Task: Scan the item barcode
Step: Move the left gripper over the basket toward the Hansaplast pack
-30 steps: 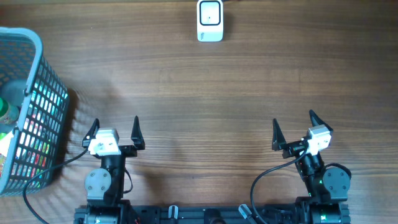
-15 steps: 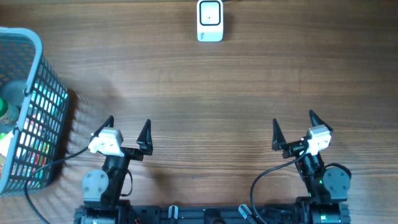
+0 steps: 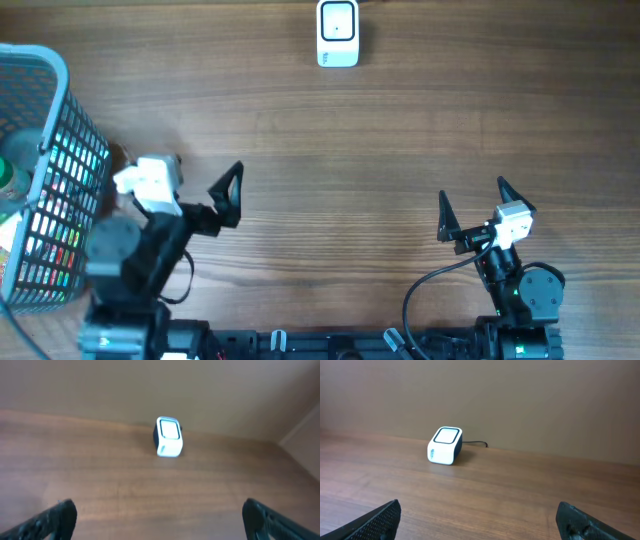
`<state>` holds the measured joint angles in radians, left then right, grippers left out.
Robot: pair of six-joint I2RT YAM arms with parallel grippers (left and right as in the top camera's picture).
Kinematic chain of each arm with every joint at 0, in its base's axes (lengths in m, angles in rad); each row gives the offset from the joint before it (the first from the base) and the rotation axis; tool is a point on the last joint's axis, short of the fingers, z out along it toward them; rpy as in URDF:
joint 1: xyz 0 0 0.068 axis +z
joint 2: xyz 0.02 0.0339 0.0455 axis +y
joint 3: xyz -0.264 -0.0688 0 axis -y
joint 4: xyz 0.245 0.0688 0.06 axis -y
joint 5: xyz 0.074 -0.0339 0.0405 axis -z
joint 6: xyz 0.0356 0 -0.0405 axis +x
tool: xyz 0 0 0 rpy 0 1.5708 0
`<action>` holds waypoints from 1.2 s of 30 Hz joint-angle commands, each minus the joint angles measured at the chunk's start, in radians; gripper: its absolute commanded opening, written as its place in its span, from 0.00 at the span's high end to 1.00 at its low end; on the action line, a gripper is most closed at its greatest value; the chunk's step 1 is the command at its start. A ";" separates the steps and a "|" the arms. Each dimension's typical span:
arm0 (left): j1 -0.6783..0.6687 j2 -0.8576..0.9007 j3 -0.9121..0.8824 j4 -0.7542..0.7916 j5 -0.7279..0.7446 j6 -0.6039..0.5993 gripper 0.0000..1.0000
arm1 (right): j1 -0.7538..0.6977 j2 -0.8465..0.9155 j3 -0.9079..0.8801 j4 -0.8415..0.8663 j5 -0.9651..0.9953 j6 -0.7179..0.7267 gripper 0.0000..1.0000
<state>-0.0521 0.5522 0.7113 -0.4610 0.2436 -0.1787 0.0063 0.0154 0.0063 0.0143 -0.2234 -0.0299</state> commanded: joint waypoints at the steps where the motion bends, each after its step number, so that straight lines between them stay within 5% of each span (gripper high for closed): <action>1: 0.005 0.147 0.302 -0.178 -0.066 0.063 0.00 | 0.006 -0.005 -0.001 0.002 0.018 0.010 0.00; 7: 0.005 0.267 0.433 -0.387 0.000 0.032 0.00 | 0.006 -0.005 -0.001 0.002 0.018 0.010 0.00; 12: 0.005 0.289 0.433 -0.344 0.053 -0.030 0.00 | 0.006 -0.005 -0.001 0.002 0.018 0.010 0.00; 15: 0.005 0.301 0.444 -0.333 -0.107 -0.180 0.00 | 0.006 -0.005 -0.001 0.002 0.018 0.010 0.00; 18: 0.029 0.349 0.520 -0.407 -0.276 -0.201 0.00 | 0.006 -0.005 -0.001 0.002 0.018 0.010 0.00; 27: 0.411 0.603 0.956 -0.679 -0.298 -0.215 0.00 | 0.006 -0.005 -0.001 0.002 0.018 0.010 0.00; 32: 0.708 0.742 0.987 -0.774 -0.289 -0.370 0.00 | 0.006 -0.005 -0.001 0.002 0.018 0.010 0.00; 36: 0.791 0.854 0.987 -0.774 -0.295 -0.414 0.00 | 0.006 -0.005 -0.001 0.002 0.018 0.010 0.00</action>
<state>0.6914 1.3403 1.6859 -1.2324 -0.0444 -0.5266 0.0063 0.0154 0.0063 0.0139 -0.2230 -0.0299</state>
